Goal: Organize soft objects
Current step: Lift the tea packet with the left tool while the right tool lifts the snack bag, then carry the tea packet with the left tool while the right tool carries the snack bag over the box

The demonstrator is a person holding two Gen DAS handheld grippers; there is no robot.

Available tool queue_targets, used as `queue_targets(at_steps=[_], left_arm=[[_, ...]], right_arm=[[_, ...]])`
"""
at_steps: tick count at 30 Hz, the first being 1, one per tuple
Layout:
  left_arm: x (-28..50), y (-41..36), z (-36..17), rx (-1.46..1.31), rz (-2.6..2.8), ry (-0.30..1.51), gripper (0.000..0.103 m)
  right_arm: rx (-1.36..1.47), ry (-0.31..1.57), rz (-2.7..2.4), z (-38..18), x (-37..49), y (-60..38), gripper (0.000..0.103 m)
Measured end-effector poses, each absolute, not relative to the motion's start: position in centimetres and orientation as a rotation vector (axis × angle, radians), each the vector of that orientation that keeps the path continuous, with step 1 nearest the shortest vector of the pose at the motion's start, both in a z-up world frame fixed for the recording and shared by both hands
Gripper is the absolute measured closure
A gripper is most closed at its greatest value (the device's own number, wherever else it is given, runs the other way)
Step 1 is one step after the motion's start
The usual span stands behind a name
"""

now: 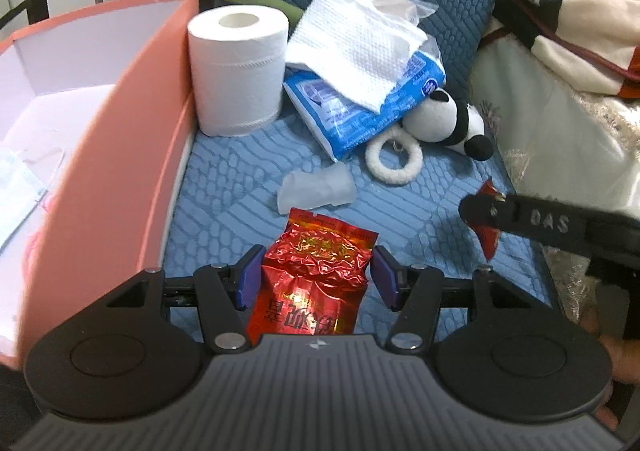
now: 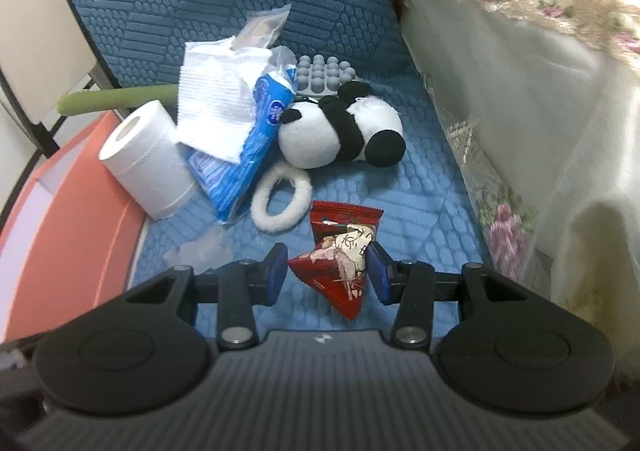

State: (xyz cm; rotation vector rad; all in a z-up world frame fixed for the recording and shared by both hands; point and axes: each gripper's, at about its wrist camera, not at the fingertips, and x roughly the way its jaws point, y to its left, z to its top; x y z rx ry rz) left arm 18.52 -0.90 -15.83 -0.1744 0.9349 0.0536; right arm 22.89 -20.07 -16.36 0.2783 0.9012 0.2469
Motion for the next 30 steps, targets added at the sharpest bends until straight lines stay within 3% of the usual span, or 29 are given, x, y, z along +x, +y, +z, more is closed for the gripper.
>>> queue_targets(at_steps=[16, 30], left_arm=[[15.2, 0.2, -12.4, -0.213, 0.008, 0.905, 0.04], [15.6, 1.6, -6.8, -0.187, -0.006, 0.858, 0.04]], right_arm=[[0.345, 0.951, 0.322, -14.1, 16.9, -20.8, 0.056], [0.308, 0.914, 0.388, -9.4, 16.6, -19.7, 0.056]])
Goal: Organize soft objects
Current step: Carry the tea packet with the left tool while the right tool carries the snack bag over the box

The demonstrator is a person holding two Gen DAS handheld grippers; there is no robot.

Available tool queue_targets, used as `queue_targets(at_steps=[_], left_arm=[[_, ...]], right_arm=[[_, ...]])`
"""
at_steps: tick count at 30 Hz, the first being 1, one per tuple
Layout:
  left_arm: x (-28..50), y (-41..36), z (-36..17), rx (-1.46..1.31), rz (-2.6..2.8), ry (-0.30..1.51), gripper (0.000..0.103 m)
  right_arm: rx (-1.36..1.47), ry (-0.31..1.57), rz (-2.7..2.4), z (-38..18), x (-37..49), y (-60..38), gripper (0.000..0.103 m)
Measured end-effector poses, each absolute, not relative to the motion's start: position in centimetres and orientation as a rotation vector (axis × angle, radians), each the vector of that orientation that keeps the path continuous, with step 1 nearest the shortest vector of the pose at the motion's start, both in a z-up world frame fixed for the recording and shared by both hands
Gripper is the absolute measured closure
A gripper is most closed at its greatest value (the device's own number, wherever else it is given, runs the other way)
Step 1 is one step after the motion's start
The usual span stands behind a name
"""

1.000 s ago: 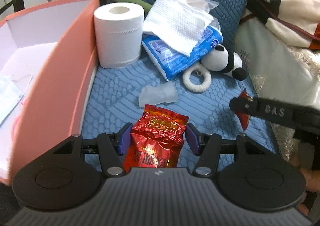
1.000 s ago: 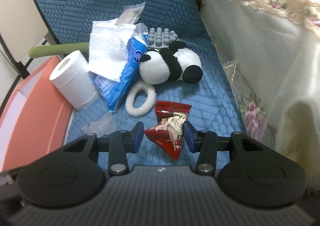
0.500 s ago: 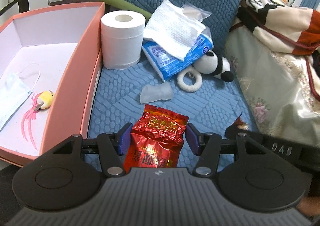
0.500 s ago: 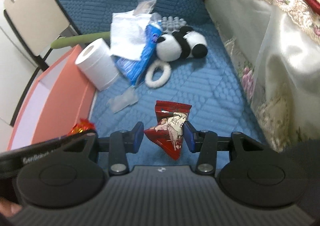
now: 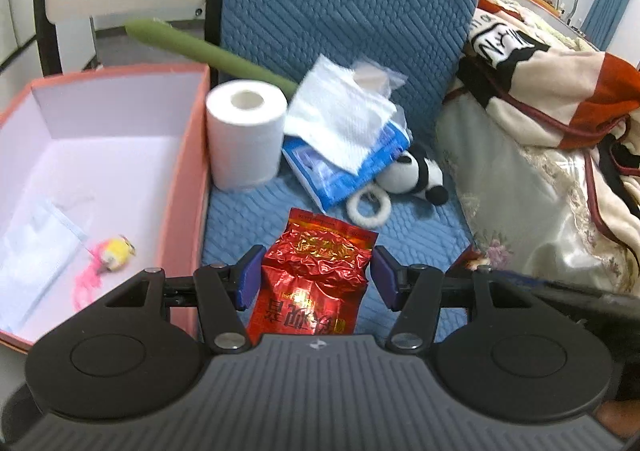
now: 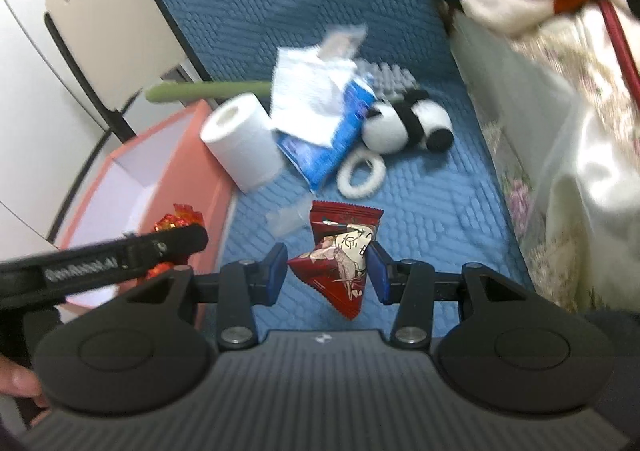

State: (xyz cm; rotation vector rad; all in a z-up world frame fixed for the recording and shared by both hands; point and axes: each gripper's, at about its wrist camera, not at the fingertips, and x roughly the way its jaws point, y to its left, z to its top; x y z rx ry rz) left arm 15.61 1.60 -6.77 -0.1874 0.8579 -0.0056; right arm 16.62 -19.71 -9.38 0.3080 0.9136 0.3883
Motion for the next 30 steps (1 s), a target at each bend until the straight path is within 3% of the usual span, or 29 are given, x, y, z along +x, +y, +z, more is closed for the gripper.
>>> queue_targets(at_steps=[18, 30], left_arm=[[16.0, 8.6, 1.8, -0.226, 0.066, 0.723, 0.04], [14.6, 15.8, 3.8, -0.25, 0.17, 0.692, 0.04]], right_arm=[[0.212, 0.729, 0.49, 0.1, 18.7, -14.4, 0.056], [0.168, 0.657, 0.622, 4.7, 19.9, -7.2, 0.056]])
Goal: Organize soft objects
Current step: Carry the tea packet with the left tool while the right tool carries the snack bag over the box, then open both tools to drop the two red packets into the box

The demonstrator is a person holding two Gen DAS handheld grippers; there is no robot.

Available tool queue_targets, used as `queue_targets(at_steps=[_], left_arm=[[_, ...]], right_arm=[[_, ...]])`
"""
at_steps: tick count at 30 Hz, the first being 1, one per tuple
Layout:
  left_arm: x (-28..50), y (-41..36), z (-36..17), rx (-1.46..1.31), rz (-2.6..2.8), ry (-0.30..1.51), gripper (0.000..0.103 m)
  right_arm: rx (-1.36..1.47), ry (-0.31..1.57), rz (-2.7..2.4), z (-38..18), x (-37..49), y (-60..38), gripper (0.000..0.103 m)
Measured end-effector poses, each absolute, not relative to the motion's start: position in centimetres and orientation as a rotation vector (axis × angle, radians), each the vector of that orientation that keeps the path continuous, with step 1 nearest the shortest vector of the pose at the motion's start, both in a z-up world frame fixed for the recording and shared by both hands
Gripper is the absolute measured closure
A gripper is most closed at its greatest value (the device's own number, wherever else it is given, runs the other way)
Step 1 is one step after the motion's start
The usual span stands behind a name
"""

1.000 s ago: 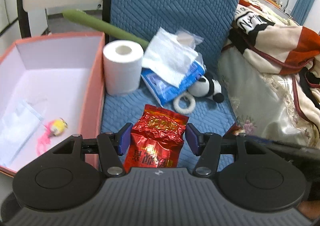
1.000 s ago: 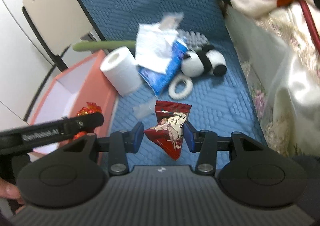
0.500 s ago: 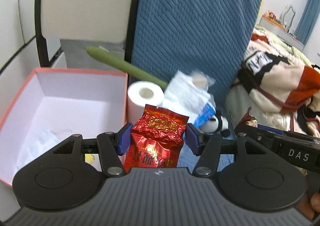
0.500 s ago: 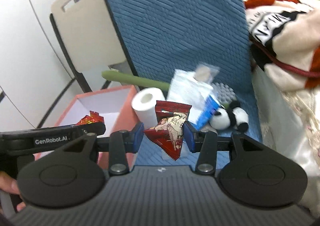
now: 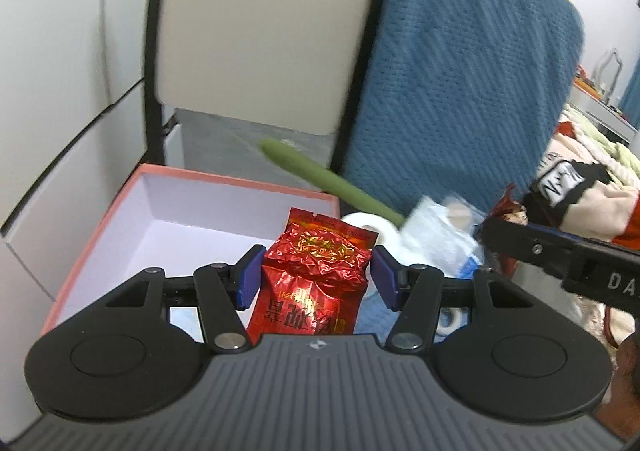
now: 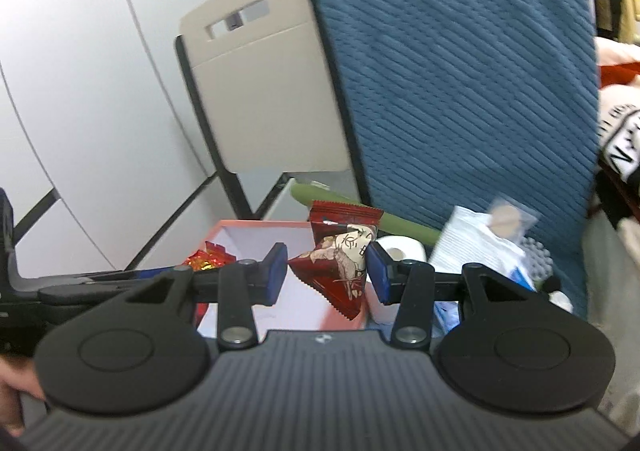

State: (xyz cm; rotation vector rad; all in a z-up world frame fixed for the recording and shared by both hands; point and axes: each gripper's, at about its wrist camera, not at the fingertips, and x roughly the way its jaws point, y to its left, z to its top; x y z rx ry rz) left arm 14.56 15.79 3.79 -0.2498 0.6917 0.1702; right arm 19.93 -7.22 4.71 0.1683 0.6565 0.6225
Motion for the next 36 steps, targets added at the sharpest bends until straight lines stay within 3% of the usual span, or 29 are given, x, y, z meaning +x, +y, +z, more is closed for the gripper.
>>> queue_targets(at_steps=[10, 19, 31, 34, 36], left_arm=[[13.6, 23.3, 1.2, -0.266, 0.211, 0.754, 0.04], [13.5, 28.7, -4.3, -0.32, 0.219, 0.868, 0.04], [14.2, 31.0, -8.7, -0.359, 0.2, 0.958, 0.04], [14.1, 31.3, -8.1, -0.356, 0.209, 0.934, 0.036], [13.8, 31.5, -7.6, -0.375, 0.212, 0.914, 0.029]], right_arm=[[0.132, 0.717, 0.683, 3.0, 20.7, 0.3, 0.056], [0.111, 0.872, 0.673, -2.3, 21.4, 5.0, 0.056], [-0.022, 1.013, 0.631, -7.7, 21.4, 8.8, 0.055], [-0.019, 1.017, 0.634, -7.8, 21.5, 8.7, 0.051], [-0.004, 1.023, 0.642, -7.7, 21.8, 8.5, 0.033]])
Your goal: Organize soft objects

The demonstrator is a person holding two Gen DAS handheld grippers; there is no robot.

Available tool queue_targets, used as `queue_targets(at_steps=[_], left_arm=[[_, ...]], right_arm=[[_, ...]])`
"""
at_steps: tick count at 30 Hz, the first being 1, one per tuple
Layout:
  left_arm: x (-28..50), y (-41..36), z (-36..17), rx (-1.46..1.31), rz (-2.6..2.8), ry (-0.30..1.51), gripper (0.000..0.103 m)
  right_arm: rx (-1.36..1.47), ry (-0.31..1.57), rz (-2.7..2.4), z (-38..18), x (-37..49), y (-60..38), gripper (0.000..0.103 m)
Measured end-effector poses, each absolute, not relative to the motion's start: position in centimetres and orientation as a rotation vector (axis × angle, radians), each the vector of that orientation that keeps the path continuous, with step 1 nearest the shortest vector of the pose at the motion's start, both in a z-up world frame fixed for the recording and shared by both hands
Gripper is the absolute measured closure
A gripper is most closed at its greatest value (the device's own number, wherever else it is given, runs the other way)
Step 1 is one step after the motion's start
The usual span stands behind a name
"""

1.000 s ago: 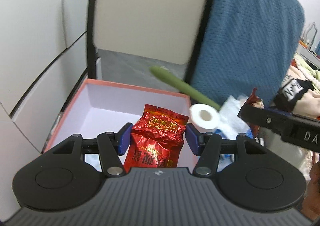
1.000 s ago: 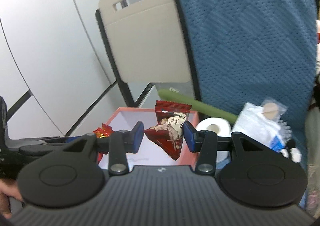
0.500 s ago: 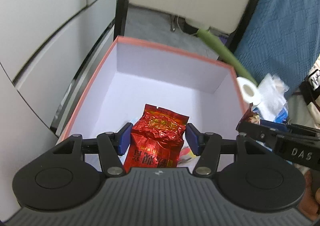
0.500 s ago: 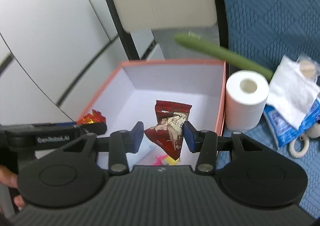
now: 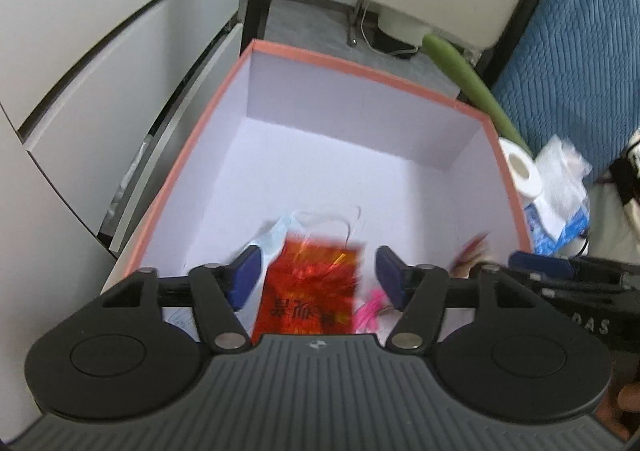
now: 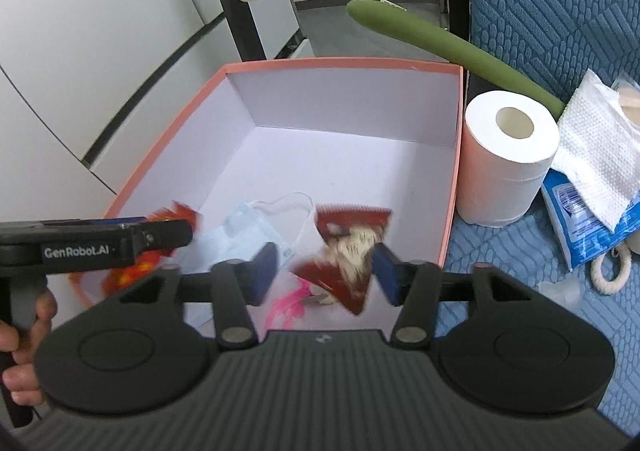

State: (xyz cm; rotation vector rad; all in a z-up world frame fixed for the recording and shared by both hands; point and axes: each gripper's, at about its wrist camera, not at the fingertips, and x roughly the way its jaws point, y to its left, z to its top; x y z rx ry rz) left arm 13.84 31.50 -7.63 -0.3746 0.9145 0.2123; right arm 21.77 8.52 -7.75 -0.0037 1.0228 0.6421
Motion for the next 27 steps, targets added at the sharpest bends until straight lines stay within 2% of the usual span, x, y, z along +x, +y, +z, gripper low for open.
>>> queue_targets(at_steps=[2, 18, 27], left_arm=[[13.7, 31.4, -6.9, -0.376, 0.214, 0.896, 0.027], [12.5, 24.0, -0.6, -0.317, 0.178, 0.739, 0.027], [12.4, 18.8, 0.2, -0.283, 0.116, 0.715, 0.027]], right_arm=[[0.006, 1.018, 0.65, -7.2, 21.8, 8.2, 0.018], [0.082, 0.838, 0.612, -0.6, 20.4, 1.7, 0.017], [0.126, 0.819, 0.585, -0.2, 19.9, -2.9, 0.017]])
